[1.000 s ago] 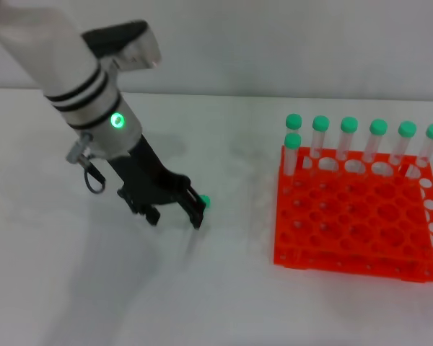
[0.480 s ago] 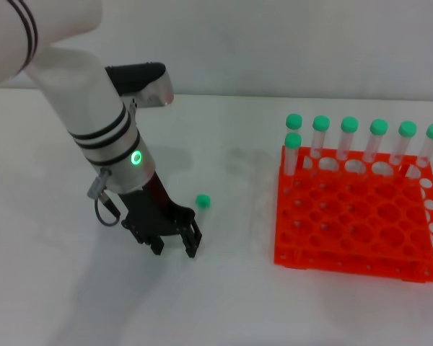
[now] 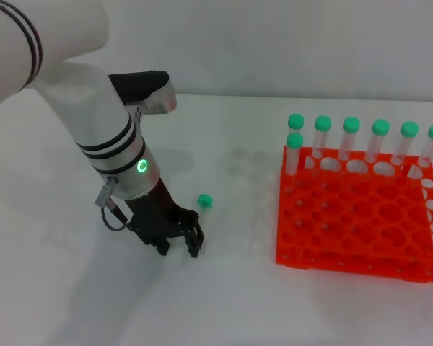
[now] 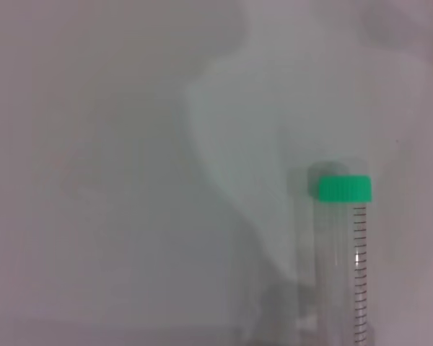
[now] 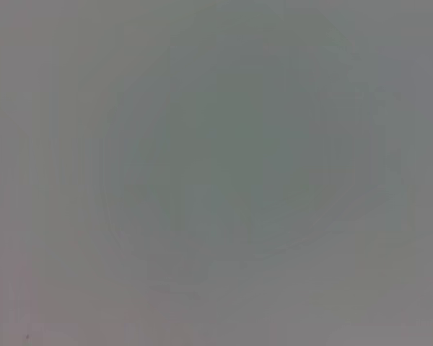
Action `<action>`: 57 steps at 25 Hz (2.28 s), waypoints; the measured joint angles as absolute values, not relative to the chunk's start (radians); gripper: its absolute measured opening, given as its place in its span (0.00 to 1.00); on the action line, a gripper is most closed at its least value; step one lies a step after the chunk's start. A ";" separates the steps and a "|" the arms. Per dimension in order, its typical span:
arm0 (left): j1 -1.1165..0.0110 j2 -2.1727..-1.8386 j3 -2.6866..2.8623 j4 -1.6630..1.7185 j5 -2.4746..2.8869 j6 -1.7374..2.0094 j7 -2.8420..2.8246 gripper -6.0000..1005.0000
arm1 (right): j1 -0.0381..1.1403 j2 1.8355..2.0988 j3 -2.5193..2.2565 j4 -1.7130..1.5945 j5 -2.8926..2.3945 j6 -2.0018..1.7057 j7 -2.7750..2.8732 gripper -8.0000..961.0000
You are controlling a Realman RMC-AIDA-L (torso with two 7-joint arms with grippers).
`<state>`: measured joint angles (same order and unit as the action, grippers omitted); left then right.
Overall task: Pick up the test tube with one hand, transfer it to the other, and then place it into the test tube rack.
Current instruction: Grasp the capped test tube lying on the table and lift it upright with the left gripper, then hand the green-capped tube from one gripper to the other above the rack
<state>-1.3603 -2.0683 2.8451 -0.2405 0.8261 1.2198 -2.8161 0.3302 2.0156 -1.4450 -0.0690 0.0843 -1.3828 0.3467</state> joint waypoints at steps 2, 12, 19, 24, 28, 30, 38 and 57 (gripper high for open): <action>-1.360 -2.068 2.845 -0.238 0.828 1.214 -2.817 0.56 | 0.331 2.016 -1.445 -0.069 0.084 -1.383 0.347 0.88; -1.364 -2.070 2.846 -0.216 0.832 1.185 -2.815 0.30 | 0.336 2.014 -1.445 -0.069 0.084 -1.384 0.347 0.88; -1.366 -2.068 2.845 -0.215 0.824 1.151 -2.800 0.20 | 0.339 2.013 -1.445 -0.069 0.086 -1.384 0.347 0.88; -1.366 -2.049 2.845 -0.224 0.713 1.102 -2.725 0.20 | 0.340 2.011 -1.435 -0.069 0.087 -1.384 0.347 0.88; -1.369 -2.034 2.845 -0.237 0.619 1.066 -2.654 0.20 | 0.339 2.011 -1.408 -0.069 0.088 -1.383 0.347 0.88; -1.370 -2.032 2.845 -0.264 0.581 1.034 -2.617 0.20 | 0.339 2.011 -1.403 -0.069 0.088 -1.383 0.346 0.88; -1.260 -2.038 2.846 -0.328 0.004 0.894 -2.151 0.20 | 0.338 2.012 -1.358 -0.068 0.087 -1.350 0.345 0.88; -0.740 -2.094 2.843 0.280 -1.112 1.197 -0.529 0.19 | 0.316 2.000 -1.350 -0.132 0.041 -1.352 0.446 0.88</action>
<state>-0.7403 -2.0935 2.8428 0.2805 -1.1119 1.1972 -0.5289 0.3156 1.9997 -1.3500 -0.1318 0.0413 -1.3520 0.4458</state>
